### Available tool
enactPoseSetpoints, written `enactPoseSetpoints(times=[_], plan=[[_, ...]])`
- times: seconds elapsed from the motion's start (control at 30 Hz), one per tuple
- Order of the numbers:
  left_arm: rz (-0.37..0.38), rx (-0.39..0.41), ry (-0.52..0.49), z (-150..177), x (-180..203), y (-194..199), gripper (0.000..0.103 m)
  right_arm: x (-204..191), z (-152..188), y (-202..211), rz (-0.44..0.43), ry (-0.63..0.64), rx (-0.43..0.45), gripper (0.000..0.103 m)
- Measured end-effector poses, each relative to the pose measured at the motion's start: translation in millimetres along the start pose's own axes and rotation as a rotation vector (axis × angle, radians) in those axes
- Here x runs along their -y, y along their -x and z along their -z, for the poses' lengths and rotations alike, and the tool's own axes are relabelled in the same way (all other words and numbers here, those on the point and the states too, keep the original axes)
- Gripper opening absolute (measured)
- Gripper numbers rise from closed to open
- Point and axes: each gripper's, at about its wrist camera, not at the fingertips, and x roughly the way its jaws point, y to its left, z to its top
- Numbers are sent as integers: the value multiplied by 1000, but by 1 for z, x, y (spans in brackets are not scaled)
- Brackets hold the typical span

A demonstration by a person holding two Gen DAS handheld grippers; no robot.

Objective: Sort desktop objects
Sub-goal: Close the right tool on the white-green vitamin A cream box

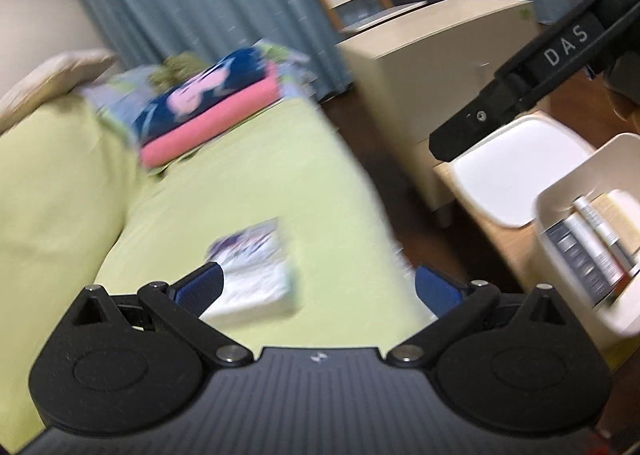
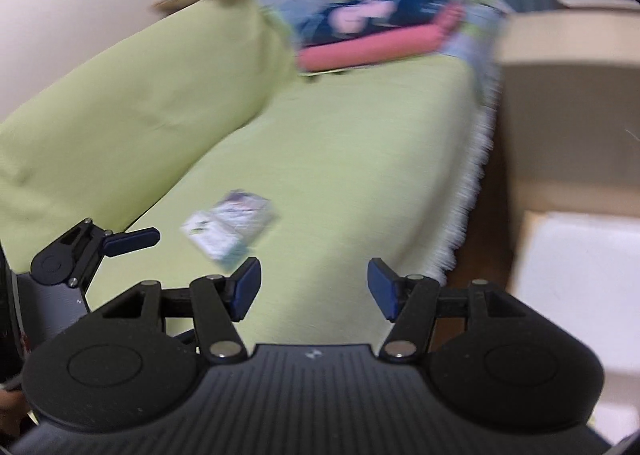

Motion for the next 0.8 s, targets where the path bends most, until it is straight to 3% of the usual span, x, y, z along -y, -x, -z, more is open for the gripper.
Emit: enactPoseSetpoints(times=[0.23, 0.3, 0.57, 0.8], plan=[[-28, -44, 50, 35, -75, -12, 103, -81, -7, -70, -103, 282, -76, 55], [-25, -50, 54, 44, -87, -15, 103, -94, -5, -86, -94, 342, -98, 50], [33, -55, -15, 55, -103, -38, 103, -118, 4, -130, -24, 514, -124, 49], [52, -58, -17, 62, -101, -55, 103, -119, 7, -157, -9, 515, -144, 48]])
